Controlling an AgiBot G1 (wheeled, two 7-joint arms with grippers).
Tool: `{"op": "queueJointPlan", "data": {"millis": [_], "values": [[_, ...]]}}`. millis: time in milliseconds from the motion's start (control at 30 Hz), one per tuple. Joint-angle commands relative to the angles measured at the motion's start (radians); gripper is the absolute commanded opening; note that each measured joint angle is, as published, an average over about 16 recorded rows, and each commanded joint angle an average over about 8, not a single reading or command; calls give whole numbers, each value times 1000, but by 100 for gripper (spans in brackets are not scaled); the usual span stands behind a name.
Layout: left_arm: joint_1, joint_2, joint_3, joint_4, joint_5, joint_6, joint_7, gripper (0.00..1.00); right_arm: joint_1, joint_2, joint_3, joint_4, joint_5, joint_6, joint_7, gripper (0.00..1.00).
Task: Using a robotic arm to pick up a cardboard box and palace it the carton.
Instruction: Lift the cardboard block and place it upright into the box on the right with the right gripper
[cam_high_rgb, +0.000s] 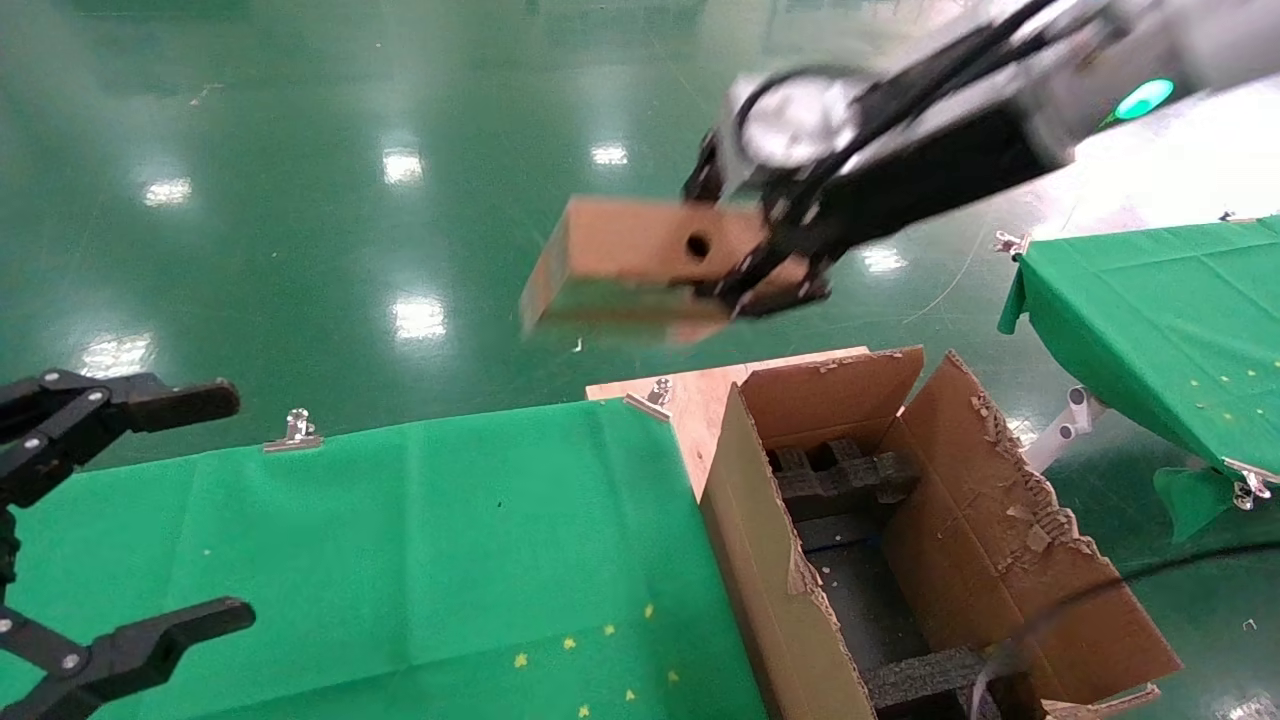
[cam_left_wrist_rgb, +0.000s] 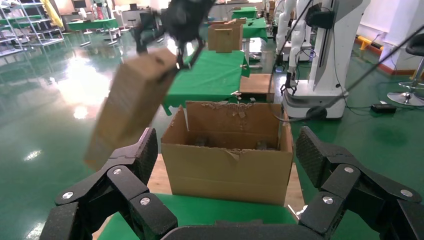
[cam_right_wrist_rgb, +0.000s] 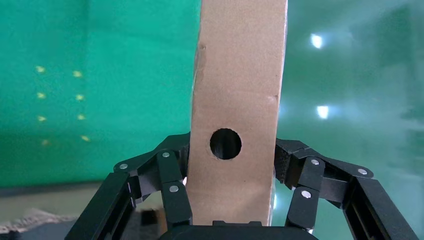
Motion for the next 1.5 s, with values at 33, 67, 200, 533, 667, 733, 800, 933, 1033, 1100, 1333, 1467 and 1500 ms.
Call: {"op": "queueJointPlan", "data": {"millis": [33,67,200,533,667,733,800,933,1033,1100,1333,1467,1500], "values": [[0,0,0,0,0,0,0,100,53,13,-22,-40,18,-1,-18,0],[0,0,0,0,0,0,0,100,64,18,-38,-51,29,-2,-24,0],[0,0,0,0,0,0,0,100,94,38,-100,-79,77,-1,-39,0],[0,0,0,0,0,0,0,100,179,169,-255,-82,156,-5,-40,0],[0,0,0,0,0,0,0,100,226,256,-332,-60,159,-5,-25,0],[0,0,0,0,0,0,0,100,246,301,-370,-50,156,-5,-18,0],[0,0,0,0,0,0,0,100,264,344,-407,-42,152,-4,-13,0],[0,0,0,0,0,0,0,100,291,416,-469,-35,142,-1,-8,0],[0,0,0,0,0,0,0,100,304,457,-508,-37,140,2,-5,0],[0,0,0,0,0,0,0,100,309,474,-525,-38,142,3,-3,0],[0,0,0,0,0,0,0,100,320,516,-570,-41,141,5,3,0],[0,0,0,0,0,0,0,100,317,512,-567,-42,141,10,5,0],[0,0,0,0,0,0,0,100,316,511,-566,-44,142,12,7,0]]}}
